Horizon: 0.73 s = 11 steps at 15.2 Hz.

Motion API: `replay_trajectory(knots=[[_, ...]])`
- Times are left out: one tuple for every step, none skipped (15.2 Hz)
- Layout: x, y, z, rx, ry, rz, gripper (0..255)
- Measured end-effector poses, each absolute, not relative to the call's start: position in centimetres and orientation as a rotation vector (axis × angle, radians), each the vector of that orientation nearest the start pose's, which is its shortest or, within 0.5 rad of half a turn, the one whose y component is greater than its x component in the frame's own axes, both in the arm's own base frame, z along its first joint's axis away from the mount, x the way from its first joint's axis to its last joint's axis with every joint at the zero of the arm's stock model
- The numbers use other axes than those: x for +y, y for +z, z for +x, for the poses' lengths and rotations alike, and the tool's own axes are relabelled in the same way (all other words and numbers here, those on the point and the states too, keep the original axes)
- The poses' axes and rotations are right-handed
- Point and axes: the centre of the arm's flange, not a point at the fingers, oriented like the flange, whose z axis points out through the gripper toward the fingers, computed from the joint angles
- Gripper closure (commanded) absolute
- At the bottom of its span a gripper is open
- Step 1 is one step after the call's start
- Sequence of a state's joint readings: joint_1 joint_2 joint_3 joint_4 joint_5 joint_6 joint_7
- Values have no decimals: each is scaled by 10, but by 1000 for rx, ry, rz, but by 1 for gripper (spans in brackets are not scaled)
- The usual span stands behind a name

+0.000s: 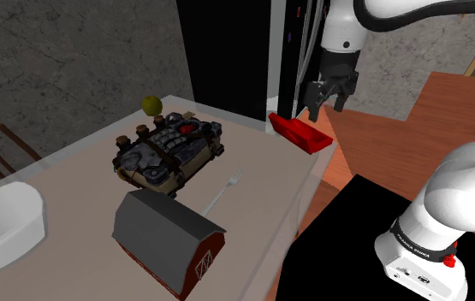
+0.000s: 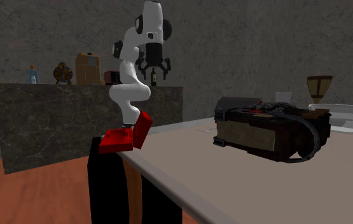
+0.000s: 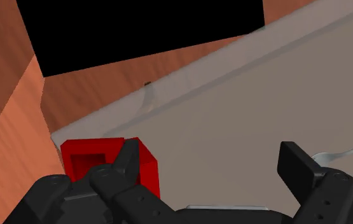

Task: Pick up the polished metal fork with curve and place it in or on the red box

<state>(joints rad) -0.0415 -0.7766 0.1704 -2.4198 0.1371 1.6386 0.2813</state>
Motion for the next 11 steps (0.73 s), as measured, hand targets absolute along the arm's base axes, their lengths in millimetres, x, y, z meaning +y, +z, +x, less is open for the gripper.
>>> replay_trajectory(knots=[[78, 550, 312, 396, 18, -3103, 0], [89, 543, 313, 464, 13, -3095, 0], [99, 538, 315, 532, 8, -3086, 0], [110, 528, 319, 598, 5, -3076, 0], [122, 522, 323, 664, -1, -3064, 0], [132, 515, 326, 732, -6, -3050, 0], [144, 508, 330, 797, -11, -3035, 0], [153, 499, 331, 864, -16, -3019, 0], [162, 493, 337, 931, -21, -3001, 0], [173, 485, 341, 995, -25, -2982, 0], [180, 476, 346, 1062, -30, -2961, 0]])
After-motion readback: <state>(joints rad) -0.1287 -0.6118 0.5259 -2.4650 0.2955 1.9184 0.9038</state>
